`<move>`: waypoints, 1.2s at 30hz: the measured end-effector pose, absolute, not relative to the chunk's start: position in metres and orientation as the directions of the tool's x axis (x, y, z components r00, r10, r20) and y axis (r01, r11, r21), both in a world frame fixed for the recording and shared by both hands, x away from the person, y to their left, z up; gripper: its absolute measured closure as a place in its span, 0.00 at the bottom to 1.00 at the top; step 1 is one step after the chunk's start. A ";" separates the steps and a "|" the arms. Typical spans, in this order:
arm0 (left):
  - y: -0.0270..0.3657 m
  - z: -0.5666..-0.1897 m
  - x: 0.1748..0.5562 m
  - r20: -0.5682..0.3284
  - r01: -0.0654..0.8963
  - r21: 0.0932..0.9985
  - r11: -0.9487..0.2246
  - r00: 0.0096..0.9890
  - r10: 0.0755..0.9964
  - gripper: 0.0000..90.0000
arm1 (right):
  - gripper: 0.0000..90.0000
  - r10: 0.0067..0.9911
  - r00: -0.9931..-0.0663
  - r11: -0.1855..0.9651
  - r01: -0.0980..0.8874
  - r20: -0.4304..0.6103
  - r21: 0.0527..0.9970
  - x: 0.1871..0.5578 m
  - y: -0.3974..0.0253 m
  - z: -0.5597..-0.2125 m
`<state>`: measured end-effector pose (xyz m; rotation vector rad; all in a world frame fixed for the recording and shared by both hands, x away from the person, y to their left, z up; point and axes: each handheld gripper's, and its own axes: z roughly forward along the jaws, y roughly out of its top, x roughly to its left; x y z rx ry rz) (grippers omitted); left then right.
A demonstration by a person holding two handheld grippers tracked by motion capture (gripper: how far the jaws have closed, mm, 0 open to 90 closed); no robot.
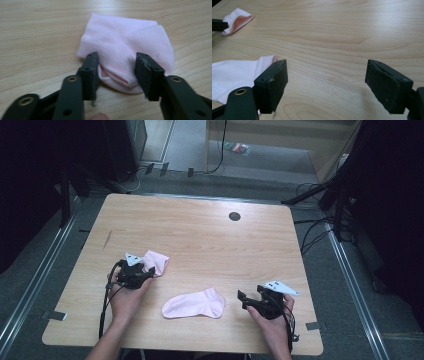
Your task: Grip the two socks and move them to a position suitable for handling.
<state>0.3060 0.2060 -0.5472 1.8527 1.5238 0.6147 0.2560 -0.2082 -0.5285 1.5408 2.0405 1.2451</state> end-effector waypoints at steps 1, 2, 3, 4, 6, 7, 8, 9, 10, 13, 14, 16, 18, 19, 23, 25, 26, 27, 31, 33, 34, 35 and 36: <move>0.205 -0.547 0.306 -0.054 0.670 0.734 -0.109 0.218 0.974 0.68 | 0.21 0.889 -0.382 0.054 0.634 0.252 0.771 0.256 -0.208 -0.529; 0.205 -0.547 0.306 -0.062 0.673 0.732 -0.109 0.226 0.972 0.75 | 0.21 0.888 -0.387 0.060 0.633 0.249 0.772 0.256 -0.207 -0.529; 0.203 -0.546 0.307 -0.074 0.675 0.730 -0.107 0.233 0.970 0.86 | 0.21 0.888 -0.384 0.059 0.638 0.252 0.767 0.256 -0.207 -0.529; 0.203 -0.546 0.307 -0.074 0.675 0.730 -0.107 0.233 0.970 0.88 | 0.21 0.888 -0.384 0.059 0.638 0.252 0.767 0.256 -0.207 -0.529; 0.203 -0.546 0.307 -0.083 0.673 0.732 -0.107 0.244 0.966 0.90 | 0.21 0.889 -0.381 0.057 0.640 0.253 0.766 0.256 -0.207 -0.529; 0.204 -0.546 0.307 -0.082 0.674 0.730 -0.115 0.253 0.964 0.92 | 0.21 0.888 -0.384 0.059 0.638 0.251 0.768 0.256 -0.207 -0.529; 0.206 -0.545 0.307 -0.083 0.674 0.729 -0.123 0.265 0.961 0.92 | 0.21 0.888 -0.384 0.059 0.638 0.251 0.768 0.256 -0.207 -0.529; 0.208 -0.545 0.307 -0.088 0.669 0.732 -0.129 0.281 0.956 0.92 | 0.21 0.889 -0.385 0.060 0.636 0.249 0.769 0.256 -0.208 -0.529; 0.209 -0.545 0.306 -0.091 0.663 0.736 -0.135 0.296 0.951 0.93 | 0.21 0.888 -0.384 0.058 0.637 0.251 0.769 0.256 -0.208 -0.529; 0.210 -0.540 0.301 -0.137 0.636 0.760 -0.135 0.359 0.923 0.93 | 0.22 0.890 -0.378 0.050 0.637 0.255 0.769 0.257 -0.210 -0.528; 0.207 -0.536 0.298 -0.169 0.621 0.773 -0.132 0.402 0.900 0.93 | 0.22 0.891 -0.376 0.048 0.637 0.256 0.769 0.257 -0.210 -0.529; 0.198 -0.530 0.293 -0.158 0.602 0.781 -0.169 0.453 0.878 0.93 | 0.22 0.892 -0.371 0.044 0.640 0.258 0.767 0.257 -0.210 -0.529; 0.185 -0.524 0.290 -0.160 0.571 0.796 -0.200 0.518 0.840 0.93 | 0.22 0.891 -0.374 0.045 0.640 0.259 0.767 0.257 -0.209 -0.529; 0.177 -0.522 0.290 -0.155 0.561 0.800 -0.215 0.539 0.828 0.93 | 0.22 0.888 -0.383 0.052 0.634 0.255 0.771 0.257 -0.208 -0.530; 0.145 -0.520 0.299 -0.131 0.519 0.796 -0.311 0.650 0.748 0.92 | 0.22 0.887 -0.384 0.056 0.639 0.256 0.767 0.255 -0.204 -0.530; 0.140 -0.522 0.302 -0.129 0.515 0.787 -0.340 0.676 0.726 0.91 | 0.22 0.887 -0.388 0.060 0.637 0.253 0.768 0.255 -0.203 -0.530; 0.137 -0.524 0.304 -0.125 0.518 0.780 -0.351 0.678 0.724 0.91 | 0.22 0.887 -0.388 0.060 0.637 0.253 0.768 0.255 -0.203 -0.530; 0.136 -0.528 0.307 -0.123 0.530 0.772 -0.350 0.666 0.736 0.84 | 0.22 0.886 -0.386 0.056 0.638 0.256 0.768 0.255 -0.203 -0.531; 0.149 -0.526 0.308 -0.192 0.556 0.790 -0.257 0.623 0.758 0.54 | 0.25 0.890 -0.389 0.058 0.617 0.240 0.785 0.252 -0.199 -0.526; 0.158 -0.522 0.303 -0.202 0.545 0.812 -0.209 0.598 0.776 0.51 | 0.29 0.882 -0.409 0.064 0.594 0.233 0.802 0.251 -0.191 -0.520; 0.158 -0.522 0.303 -0.202 0.545 0.812 -0.209 0.598 0.776 0.51 | 0.29 0.882 -0.409 0.064 0.594 0.233 0.802 0.251 -0.191 -0.520; 0.171 -0.519 0.299 -0.238 0.552 0.821 -0.145 0.562 0.793 0.51 | 0.34 0.869 -0.441 0.083 0.577 0.225 0.813 0.249 -0.180 -0.514; 0.171 -0.519 0.299 -0.238 0.552 0.821 -0.145 0.562 0.793 0.52 | 0.34 0.869 -0.441 0.083 0.577 0.225 0.813 0.249 -0.180 -0.514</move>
